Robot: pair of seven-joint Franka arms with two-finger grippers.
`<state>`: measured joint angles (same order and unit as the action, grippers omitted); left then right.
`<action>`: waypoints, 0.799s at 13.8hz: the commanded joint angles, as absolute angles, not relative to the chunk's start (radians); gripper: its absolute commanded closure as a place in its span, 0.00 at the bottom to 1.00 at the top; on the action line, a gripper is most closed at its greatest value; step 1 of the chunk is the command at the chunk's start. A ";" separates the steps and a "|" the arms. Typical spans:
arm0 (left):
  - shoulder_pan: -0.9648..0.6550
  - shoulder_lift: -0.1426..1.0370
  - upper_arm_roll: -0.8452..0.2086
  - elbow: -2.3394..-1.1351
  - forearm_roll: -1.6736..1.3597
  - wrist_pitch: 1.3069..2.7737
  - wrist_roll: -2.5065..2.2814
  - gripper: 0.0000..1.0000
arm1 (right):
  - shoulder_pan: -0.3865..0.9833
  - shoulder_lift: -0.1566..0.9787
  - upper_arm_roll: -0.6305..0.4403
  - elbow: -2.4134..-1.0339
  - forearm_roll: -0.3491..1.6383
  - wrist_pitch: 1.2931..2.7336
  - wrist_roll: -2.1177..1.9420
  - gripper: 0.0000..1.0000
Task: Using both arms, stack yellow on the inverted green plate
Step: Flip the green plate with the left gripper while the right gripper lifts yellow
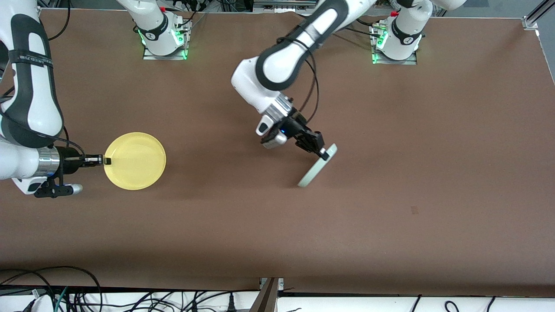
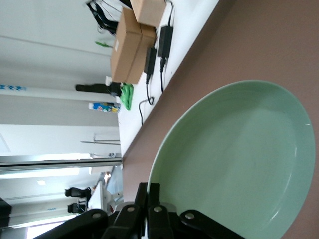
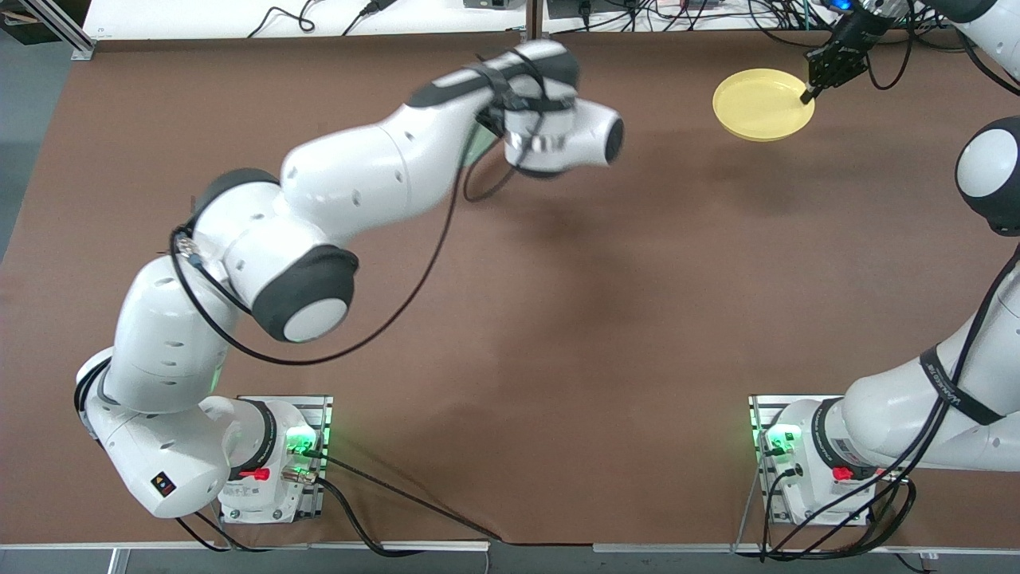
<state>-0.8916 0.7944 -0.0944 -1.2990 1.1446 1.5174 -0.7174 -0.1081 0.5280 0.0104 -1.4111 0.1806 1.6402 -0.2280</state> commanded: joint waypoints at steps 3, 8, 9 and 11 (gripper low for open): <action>-1.100 0.939 0.009 -1.249 1.255 1.430 -0.863 1.00 | -0.129 0.502 0.012 -1.312 0.189 1.481 -0.278 1.00; -1.200 1.017 0.083 -1.224 1.259 1.431 -0.891 1.00 | -0.146 0.503 0.015 -1.293 0.190 1.450 -0.268 1.00; -1.212 1.029 0.084 -1.223 1.259 1.431 -0.891 1.00 | -0.141 0.502 0.020 -1.293 0.190 1.450 -0.264 1.00; -1.218 1.035 0.084 -1.223 1.259 1.431 -0.891 1.00 | -0.140 0.503 0.023 -1.296 0.192 1.451 -0.272 1.00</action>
<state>-1.1997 0.9992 0.0670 -1.2685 1.2393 1.4465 -0.8956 -0.1348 0.5033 0.0131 -1.3050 0.1807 1.4695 -0.2580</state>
